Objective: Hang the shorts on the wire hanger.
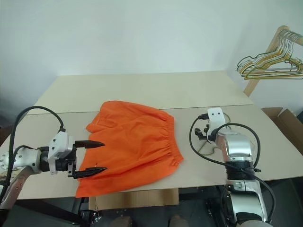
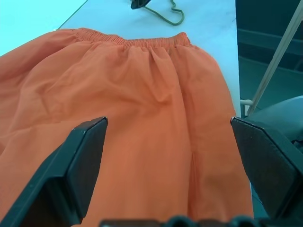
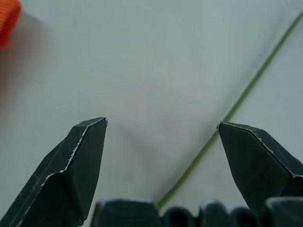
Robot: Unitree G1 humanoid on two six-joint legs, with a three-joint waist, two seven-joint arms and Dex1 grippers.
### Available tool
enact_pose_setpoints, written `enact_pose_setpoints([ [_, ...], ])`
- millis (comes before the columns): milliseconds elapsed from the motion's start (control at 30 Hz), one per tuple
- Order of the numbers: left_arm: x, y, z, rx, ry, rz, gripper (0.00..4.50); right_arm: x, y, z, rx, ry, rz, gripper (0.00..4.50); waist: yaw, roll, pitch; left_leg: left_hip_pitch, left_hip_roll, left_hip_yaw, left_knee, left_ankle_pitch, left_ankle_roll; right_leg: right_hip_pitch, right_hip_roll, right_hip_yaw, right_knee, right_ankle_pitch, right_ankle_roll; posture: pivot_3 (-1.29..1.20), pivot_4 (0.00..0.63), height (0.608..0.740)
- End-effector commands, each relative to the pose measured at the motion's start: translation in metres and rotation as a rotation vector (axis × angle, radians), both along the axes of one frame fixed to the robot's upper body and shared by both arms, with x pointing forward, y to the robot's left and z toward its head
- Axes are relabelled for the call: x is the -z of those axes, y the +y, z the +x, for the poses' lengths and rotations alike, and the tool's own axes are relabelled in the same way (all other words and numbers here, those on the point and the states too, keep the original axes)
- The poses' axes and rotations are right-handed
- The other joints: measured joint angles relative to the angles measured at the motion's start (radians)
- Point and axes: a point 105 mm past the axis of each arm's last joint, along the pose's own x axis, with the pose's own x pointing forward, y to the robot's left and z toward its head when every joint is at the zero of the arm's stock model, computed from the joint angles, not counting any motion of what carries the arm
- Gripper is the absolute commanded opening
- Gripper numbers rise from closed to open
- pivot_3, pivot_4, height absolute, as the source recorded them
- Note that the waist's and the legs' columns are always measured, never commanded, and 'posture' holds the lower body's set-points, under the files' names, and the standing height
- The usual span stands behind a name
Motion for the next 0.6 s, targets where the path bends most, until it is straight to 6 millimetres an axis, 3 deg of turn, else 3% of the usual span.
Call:
enact_pose_setpoints([
  [33, -0.002, -0.001, 0.002, 0.015, -0.025, 0.016, 4.50, 0.000, -0.009, -0.001, 0.074, -0.004, -0.007, 4.31, -0.007, 0.000, 0.000, 0.000, 0.000, 0.000, 0.000, 0.000, 0.000, 0.000, 0.000, 0.000, 0.000, 0.000, 0.000, 0.05, 0.000, 0.740],
  [333, 0.004, -0.003, 0.001, 0.015, -0.023, 0.021, 4.50, 0.024, 0.006, -0.011, 0.030, 0.121, 0.076, 4.31, -0.020, 0.000, 0.000, 0.002, 0.000, -0.001, 0.000, 0.000, 0.000, 0.001, 0.001, 0.000, 0.000, 0.000, 0.000, 0.06, 0.000, 0.740],
  [433, 0.006, -0.002, 0.001, 0.013, -0.023, 0.026, 4.50, 0.034, 0.011, -0.016, 0.020, 0.171, 0.115, 3.78, -0.020, -0.001, -0.001, 0.002, 0.000, -0.001, 0.000, 0.000, 0.000, 0.002, 0.001, 0.000, 0.000, 0.000, 0.000, 0.06, 0.000, 0.740],
  [600, 0.007, -0.002, 0.001, 0.011, -0.026, 0.030, 4.50, 0.041, 0.013, -0.020, 0.007, 0.198, 0.075, 2.22, -0.023, -0.004, -0.005, 0.004, 0.001, -0.001, 0.000, 0.000, 0.000, 0.003, 0.001, 0.000, 0.000, 0.000, 0.000, 0.07, 0.000, 0.740],
])
